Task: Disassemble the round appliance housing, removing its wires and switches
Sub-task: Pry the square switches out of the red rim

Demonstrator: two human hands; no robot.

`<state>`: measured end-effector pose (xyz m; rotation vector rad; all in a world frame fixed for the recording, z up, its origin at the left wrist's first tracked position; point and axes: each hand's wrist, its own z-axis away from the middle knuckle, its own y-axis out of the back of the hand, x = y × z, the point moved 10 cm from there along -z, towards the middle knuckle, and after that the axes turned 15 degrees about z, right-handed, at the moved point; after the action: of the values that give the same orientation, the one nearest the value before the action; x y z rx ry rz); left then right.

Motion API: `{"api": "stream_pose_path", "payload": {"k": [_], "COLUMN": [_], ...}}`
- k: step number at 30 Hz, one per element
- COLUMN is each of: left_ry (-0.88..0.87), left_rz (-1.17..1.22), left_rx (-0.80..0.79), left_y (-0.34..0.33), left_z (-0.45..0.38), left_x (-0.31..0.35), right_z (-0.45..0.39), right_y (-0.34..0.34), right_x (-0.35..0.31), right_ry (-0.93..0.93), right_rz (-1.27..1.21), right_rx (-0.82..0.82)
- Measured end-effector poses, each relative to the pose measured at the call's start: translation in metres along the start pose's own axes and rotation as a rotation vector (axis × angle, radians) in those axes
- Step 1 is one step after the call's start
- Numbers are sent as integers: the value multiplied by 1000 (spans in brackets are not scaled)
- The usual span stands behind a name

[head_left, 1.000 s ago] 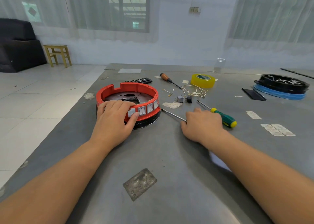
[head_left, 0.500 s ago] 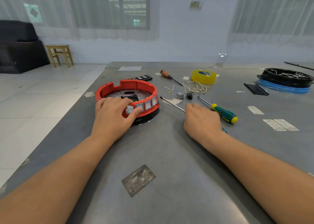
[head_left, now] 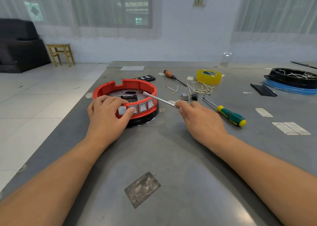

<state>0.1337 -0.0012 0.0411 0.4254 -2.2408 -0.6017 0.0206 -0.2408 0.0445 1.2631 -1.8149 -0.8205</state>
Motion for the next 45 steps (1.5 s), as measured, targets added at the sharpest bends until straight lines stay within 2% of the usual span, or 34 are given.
{"api": "stream_pose_path", "payload": {"k": [10,25,36,45], "left_ry": [-8,15,73,74], "left_rz": [109,190,154,209], "left_rx": [21,66,-30,-94], "left_y": [7,7,2,1], "left_z": [3,3,-4,-4], "left_x": [3,10,8,8], "right_z": [7,13,-13,-43], "right_y": [14,12,4,-25], "right_x": [-4,-12,-7,-4], "right_ry": [71,76,82,106], "right_rz": [70,95,203,87], "right_rx": [53,-4,56,29]}}
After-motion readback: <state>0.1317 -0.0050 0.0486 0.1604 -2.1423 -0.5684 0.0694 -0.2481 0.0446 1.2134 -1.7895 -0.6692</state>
